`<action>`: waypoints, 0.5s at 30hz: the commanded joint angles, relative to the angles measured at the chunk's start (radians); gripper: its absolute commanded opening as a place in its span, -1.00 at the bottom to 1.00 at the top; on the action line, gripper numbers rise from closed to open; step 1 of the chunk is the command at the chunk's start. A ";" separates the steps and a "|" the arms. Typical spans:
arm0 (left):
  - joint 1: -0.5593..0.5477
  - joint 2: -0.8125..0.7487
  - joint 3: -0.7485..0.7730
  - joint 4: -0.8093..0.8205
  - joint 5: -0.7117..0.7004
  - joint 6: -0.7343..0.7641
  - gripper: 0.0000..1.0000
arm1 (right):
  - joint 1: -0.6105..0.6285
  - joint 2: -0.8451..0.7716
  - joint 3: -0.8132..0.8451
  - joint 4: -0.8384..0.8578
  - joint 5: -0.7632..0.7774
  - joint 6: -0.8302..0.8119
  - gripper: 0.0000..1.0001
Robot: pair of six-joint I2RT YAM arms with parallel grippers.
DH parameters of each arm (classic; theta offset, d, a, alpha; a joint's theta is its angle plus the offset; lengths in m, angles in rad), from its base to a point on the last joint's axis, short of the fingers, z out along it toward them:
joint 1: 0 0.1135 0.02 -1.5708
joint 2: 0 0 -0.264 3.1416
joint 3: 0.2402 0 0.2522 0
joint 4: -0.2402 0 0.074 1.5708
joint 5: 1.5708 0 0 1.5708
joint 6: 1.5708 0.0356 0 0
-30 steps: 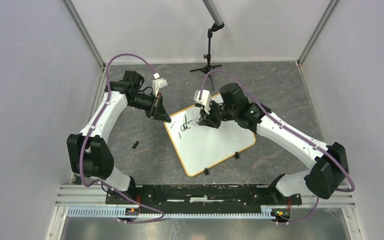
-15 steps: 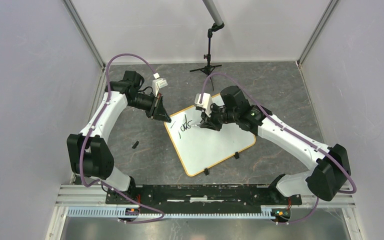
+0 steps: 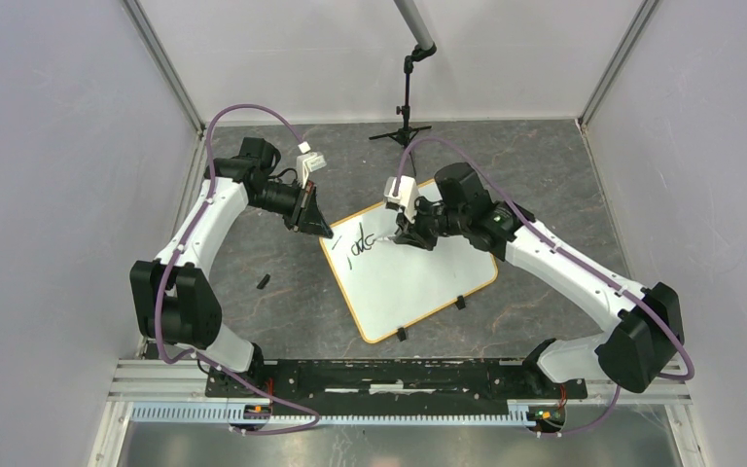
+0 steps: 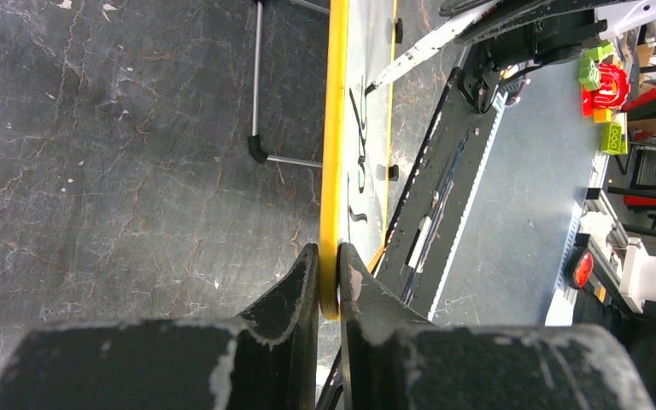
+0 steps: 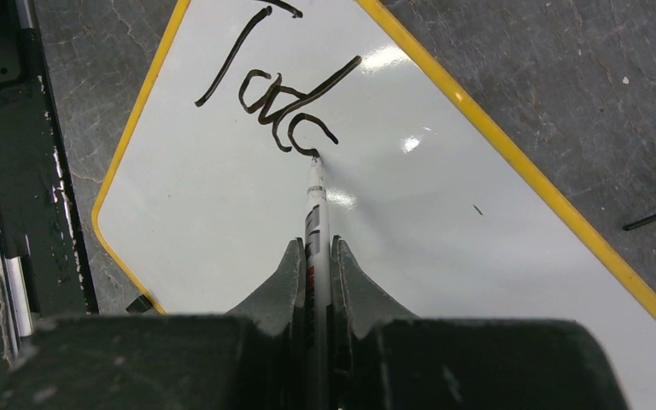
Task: Write a sentence on the whiteboard
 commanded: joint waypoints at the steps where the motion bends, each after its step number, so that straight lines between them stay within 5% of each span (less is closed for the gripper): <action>1: -0.002 0.000 -0.001 0.009 0.027 -0.010 -0.95 | -0.017 0.005 0.058 0.027 0.061 -0.005 -1.00; 15: -0.002 -0.005 -0.003 0.010 0.025 -0.011 -0.95 | -0.017 0.015 0.059 0.021 0.047 0.002 -1.00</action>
